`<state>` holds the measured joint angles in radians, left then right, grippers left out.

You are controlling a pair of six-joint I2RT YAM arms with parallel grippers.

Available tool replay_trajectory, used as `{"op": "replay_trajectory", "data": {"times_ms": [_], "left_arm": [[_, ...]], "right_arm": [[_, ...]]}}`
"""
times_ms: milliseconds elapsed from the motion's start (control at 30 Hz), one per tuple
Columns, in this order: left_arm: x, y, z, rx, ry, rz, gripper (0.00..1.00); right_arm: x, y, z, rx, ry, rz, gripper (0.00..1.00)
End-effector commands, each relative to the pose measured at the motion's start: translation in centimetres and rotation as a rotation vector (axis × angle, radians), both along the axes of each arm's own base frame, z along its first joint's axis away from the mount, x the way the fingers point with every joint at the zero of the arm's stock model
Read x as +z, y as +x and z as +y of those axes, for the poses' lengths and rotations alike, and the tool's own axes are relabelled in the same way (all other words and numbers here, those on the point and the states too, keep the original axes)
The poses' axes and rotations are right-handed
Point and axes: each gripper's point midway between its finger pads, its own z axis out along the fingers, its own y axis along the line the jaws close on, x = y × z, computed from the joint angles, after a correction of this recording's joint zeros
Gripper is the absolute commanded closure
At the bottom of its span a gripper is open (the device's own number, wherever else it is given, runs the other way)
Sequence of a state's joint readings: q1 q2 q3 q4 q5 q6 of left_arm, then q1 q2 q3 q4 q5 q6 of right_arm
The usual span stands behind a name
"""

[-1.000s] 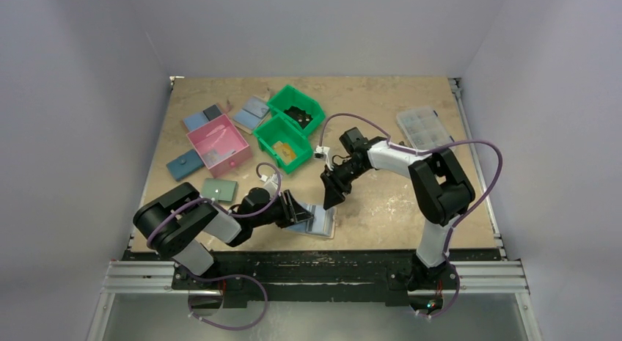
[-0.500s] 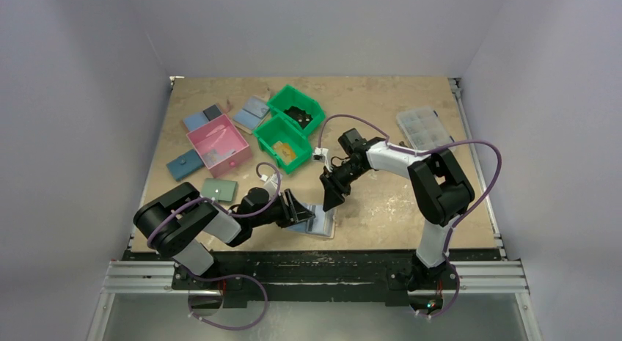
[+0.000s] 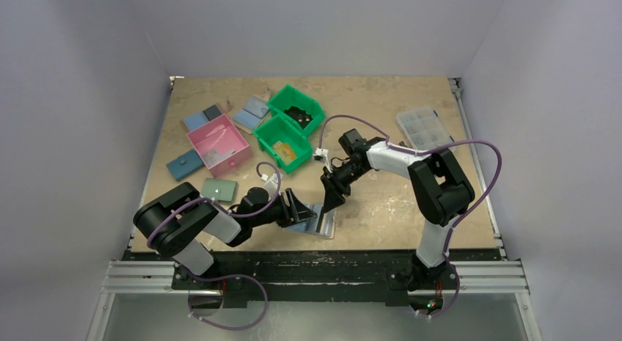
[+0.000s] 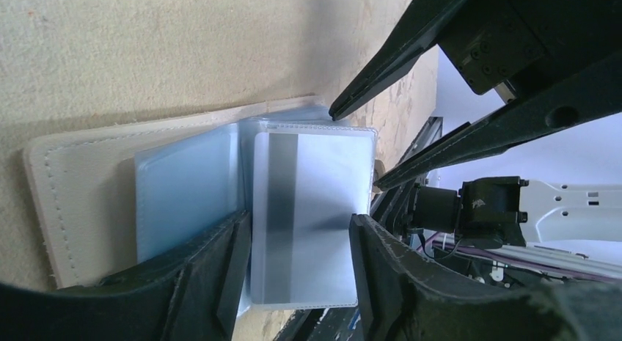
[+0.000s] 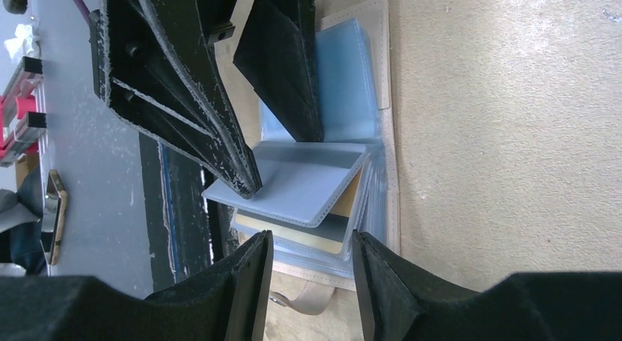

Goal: Take the credit cards out of the card holder
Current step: Remove the credit card from the card holder.

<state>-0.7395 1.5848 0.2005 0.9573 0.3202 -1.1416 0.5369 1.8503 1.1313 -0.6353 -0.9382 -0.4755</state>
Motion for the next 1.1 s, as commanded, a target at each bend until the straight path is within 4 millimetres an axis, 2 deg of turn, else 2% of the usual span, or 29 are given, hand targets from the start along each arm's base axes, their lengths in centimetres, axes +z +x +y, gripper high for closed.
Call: {"op": "replay_trajectory", "data": {"times_ms": [0, 467, 900, 1067], "left_arm": [[-2.4, -1.1, 1.3, -0.006, 0.079, 0.051, 0.42], [-1.2, -1.2, 0.9, -0.031, 0.042, 0.009, 0.28], [-1.8, -1.1, 1.6, 0.001, 0.078, 0.035, 0.28], [-1.4, -0.7, 2.2, 0.028, 0.112, 0.015, 0.28]], "right_arm": [[2.2, -0.5, 0.7, 0.036, 0.073, -0.019, 0.49], [1.8, -0.5, 1.0, 0.034, 0.057, -0.020, 0.55], [1.4, 0.5, 0.7, 0.004, 0.013, -0.076, 0.56], [1.2, 1.2, 0.2, -0.016, -0.026, -0.129, 0.55]]}}
